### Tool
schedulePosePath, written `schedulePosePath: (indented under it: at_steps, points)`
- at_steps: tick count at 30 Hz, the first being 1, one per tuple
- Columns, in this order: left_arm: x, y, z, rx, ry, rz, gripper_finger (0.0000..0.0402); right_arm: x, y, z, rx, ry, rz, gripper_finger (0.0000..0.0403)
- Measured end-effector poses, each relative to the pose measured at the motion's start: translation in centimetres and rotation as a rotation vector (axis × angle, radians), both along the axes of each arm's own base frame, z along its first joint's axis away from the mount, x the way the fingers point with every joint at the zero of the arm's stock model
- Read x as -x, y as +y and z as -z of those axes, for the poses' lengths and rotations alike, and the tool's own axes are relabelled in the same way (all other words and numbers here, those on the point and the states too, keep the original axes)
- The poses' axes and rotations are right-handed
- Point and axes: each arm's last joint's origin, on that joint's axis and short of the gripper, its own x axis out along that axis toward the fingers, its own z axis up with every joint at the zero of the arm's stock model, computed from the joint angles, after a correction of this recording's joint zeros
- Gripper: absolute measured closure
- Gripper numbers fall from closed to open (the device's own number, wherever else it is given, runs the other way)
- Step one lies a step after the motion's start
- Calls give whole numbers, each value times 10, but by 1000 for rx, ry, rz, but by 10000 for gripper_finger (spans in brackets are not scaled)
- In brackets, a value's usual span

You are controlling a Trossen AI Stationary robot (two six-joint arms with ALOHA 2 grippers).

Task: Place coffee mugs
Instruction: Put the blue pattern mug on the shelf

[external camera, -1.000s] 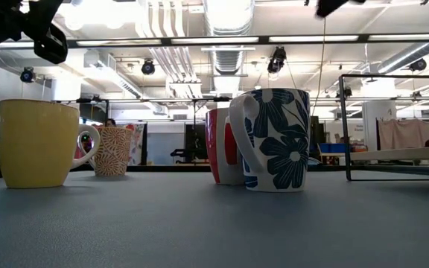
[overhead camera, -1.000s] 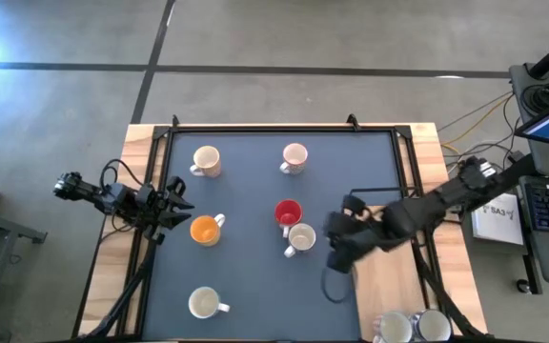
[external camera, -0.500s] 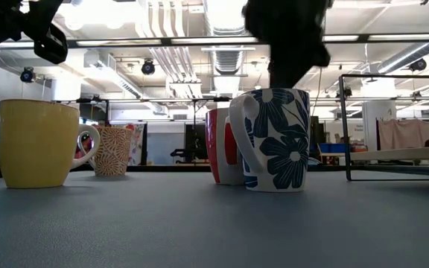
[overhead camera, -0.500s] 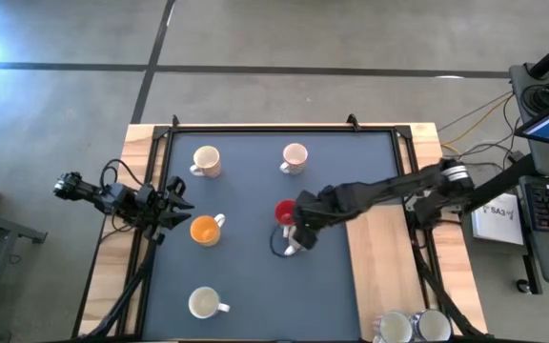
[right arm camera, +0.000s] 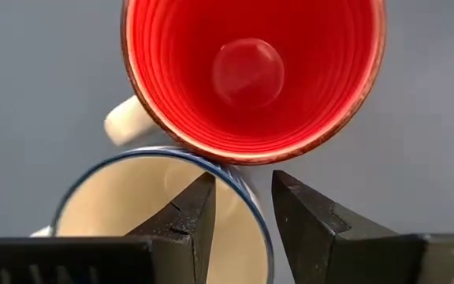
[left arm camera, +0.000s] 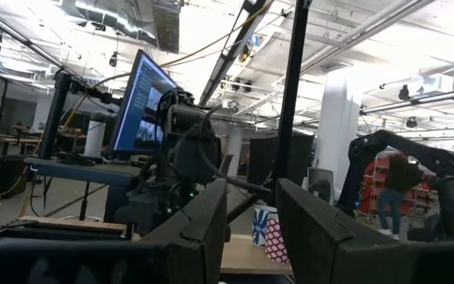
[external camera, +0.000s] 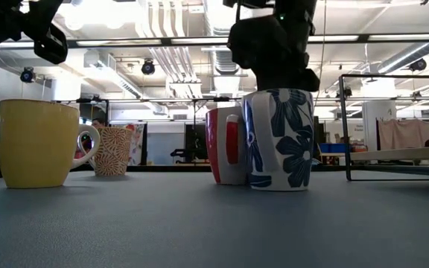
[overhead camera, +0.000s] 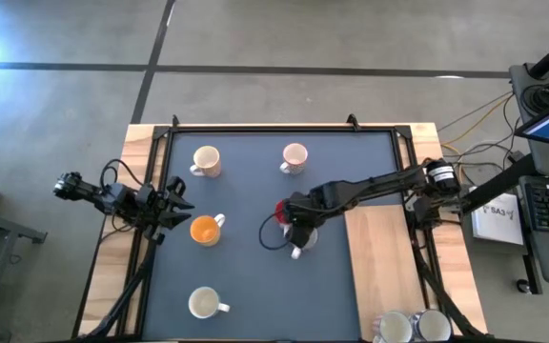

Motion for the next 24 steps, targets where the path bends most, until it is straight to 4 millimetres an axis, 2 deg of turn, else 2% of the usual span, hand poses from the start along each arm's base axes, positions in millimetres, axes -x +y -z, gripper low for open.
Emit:
schedulePosePath:
  at_steps: [5,12,24]
  points:
    - [0,0,0,0,0,0,306,0,0,1,-32,12,-55,309]
    - [0,0,0,0,0,0,306,3,1,2,-95,46,-152,385]
    - [0,0,0,0,0,0,306,24,7,0,-112,186,-550,389]
